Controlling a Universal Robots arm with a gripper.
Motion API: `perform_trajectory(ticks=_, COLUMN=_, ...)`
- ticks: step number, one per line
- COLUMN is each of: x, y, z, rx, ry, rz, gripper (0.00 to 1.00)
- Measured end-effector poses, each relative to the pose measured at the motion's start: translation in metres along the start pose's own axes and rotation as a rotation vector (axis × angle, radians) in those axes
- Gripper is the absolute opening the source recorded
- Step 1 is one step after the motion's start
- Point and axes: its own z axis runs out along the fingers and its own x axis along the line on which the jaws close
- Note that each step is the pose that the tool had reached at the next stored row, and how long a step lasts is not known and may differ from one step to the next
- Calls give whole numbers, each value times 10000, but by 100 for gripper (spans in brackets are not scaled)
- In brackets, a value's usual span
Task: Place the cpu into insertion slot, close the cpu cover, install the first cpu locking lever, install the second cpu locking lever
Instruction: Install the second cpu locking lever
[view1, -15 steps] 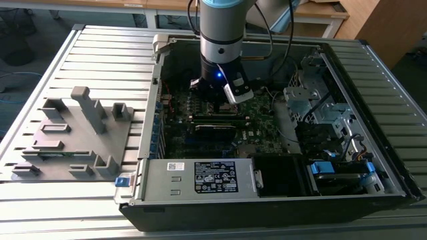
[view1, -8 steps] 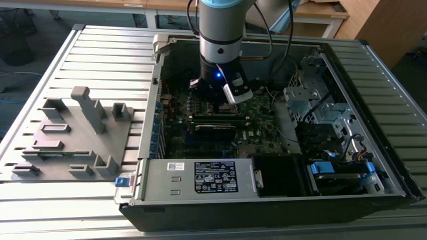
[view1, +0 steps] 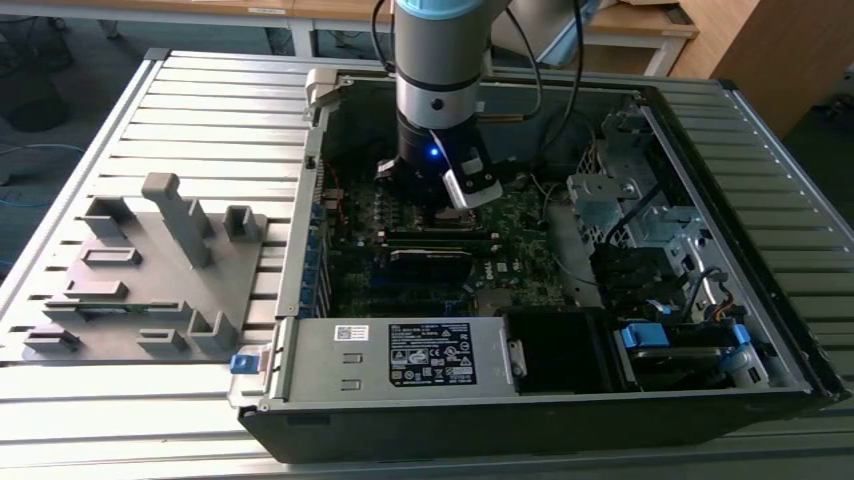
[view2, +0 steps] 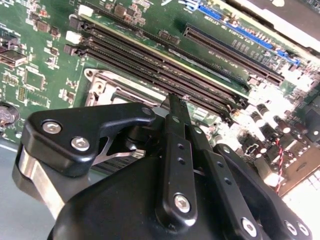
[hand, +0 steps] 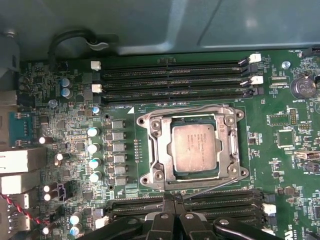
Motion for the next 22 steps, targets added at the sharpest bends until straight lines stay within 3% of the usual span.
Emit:
perform_trajectory(ticks=7, x=49, y=-5, z=33, rx=-1, ry=-13, rz=0, gripper=10)
perform_trajectory(ticks=22, x=81, y=-10, z=72, rx=-2, ry=-13, rz=-1, gripper=10)
